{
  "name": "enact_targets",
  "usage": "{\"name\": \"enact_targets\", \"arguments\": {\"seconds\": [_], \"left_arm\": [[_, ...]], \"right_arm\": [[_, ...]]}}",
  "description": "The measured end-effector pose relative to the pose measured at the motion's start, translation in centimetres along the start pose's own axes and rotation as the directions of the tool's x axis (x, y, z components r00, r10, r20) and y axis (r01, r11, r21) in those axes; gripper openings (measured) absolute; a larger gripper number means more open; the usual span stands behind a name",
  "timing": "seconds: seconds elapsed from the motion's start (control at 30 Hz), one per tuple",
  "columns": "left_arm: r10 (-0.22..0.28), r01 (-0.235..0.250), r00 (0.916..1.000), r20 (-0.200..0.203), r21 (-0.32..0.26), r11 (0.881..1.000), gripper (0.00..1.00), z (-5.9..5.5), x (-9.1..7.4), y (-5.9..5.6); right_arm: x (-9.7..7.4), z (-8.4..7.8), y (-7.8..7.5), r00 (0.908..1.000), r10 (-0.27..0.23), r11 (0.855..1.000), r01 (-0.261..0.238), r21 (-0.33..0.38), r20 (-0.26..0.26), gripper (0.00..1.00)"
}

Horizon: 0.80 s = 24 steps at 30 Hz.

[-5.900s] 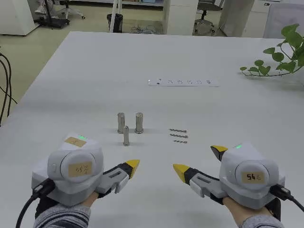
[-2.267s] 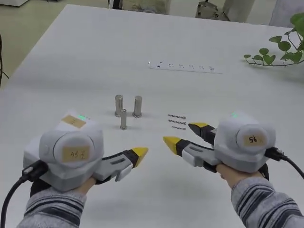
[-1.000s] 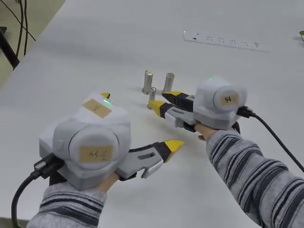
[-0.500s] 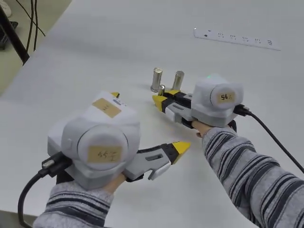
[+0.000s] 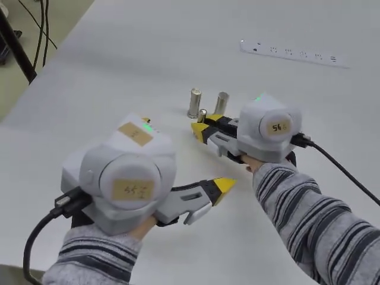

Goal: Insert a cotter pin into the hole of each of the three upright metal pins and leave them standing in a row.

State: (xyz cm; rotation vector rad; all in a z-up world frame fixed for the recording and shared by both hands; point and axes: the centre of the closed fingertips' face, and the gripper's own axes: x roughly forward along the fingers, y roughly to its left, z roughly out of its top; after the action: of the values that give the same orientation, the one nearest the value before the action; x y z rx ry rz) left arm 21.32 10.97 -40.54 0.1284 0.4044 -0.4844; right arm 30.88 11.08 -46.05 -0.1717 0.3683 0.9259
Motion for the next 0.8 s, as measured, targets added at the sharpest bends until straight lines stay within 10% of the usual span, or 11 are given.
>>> {"name": "enact_targets", "arguments": {"seconds": [0.8], "left_arm": [[-0.040, 0.039, 0.9992, 0.008, 0.024, 0.999, 0.93, 0.3, 0.0, -0.9]], "right_arm": [[-4.2, -2.1, 1.3, 0.9954, 0.090, 0.996, -0.091, -0.022, -0.032, 0.04]]}}
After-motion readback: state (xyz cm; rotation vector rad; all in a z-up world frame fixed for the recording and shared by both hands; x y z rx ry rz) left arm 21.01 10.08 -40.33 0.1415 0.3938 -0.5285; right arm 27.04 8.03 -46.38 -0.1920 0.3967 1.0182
